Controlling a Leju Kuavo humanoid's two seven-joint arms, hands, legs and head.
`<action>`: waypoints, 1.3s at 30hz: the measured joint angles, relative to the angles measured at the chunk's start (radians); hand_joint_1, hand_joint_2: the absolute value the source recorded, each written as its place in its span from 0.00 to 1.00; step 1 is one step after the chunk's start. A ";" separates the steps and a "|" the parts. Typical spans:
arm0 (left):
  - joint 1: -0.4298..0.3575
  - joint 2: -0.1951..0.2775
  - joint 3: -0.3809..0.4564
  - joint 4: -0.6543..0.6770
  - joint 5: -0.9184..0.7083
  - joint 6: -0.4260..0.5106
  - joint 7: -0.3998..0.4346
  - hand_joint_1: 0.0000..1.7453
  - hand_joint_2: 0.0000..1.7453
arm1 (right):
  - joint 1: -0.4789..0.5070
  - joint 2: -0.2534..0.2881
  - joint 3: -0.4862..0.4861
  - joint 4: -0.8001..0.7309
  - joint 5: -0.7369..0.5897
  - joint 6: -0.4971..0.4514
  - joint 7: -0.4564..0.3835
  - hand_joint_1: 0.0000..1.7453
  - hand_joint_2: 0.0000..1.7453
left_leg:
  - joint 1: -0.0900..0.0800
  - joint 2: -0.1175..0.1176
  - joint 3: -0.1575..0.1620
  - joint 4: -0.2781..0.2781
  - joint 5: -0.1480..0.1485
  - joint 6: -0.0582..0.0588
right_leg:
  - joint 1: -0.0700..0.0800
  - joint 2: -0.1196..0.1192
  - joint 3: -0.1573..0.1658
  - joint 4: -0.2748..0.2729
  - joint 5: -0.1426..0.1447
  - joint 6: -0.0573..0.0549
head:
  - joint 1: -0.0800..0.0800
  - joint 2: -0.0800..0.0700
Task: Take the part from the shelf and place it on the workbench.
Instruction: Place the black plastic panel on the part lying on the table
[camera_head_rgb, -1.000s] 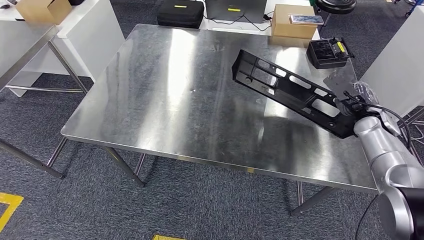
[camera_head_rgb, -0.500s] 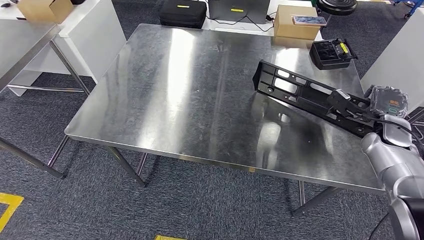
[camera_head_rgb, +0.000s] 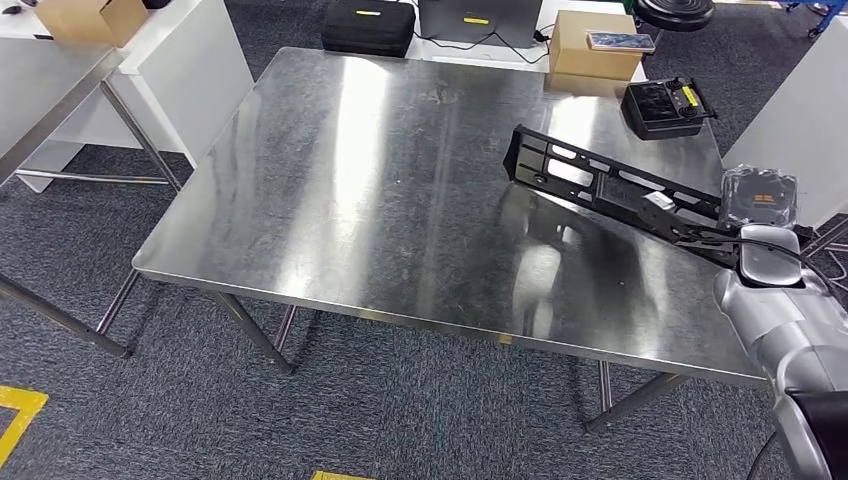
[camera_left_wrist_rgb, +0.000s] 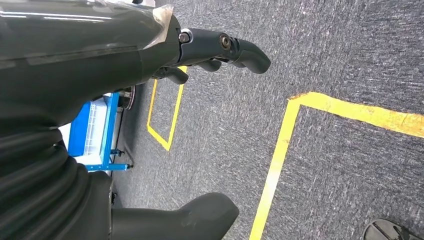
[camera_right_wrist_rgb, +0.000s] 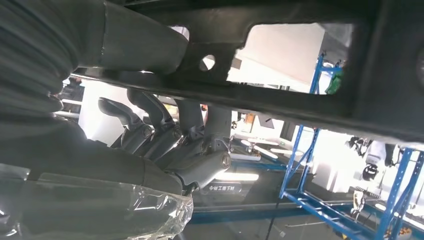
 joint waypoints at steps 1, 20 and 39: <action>0.000 0.000 0.000 0.000 0.000 0.001 0.000 0.00 1.00 | 0.000 0.004 0.001 0.001 0.000 0.001 0.001 1.00 1.00 | 0.000 0.000 0.000 0.000 0.000 0.000 | 0.000 0.000 0.000 0.000 0.000 0.000 | 0.000 0.000; 0.000 -0.005 0.000 0.002 0.003 0.024 0.012 0.00 1.00 | -0.012 0.051 0.123 0.014 0.225 0.093 0.050 1.00 1.00 | 0.000 0.000 0.000 0.000 0.000 0.000 | 0.000 0.000 0.000 0.000 0.000 0.000 | 0.000 0.000; 0.000 -0.019 0.007 0.006 0.030 0.032 -0.025 0.00 1.00 | -0.019 0.077 0.134 0.027 0.148 0.096 0.025 1.00 1.00 | 0.000 0.000 0.002 0.000 0.000 0.000 | 0.000 0.000 0.001 0.000 0.000 0.000 | 0.000 0.000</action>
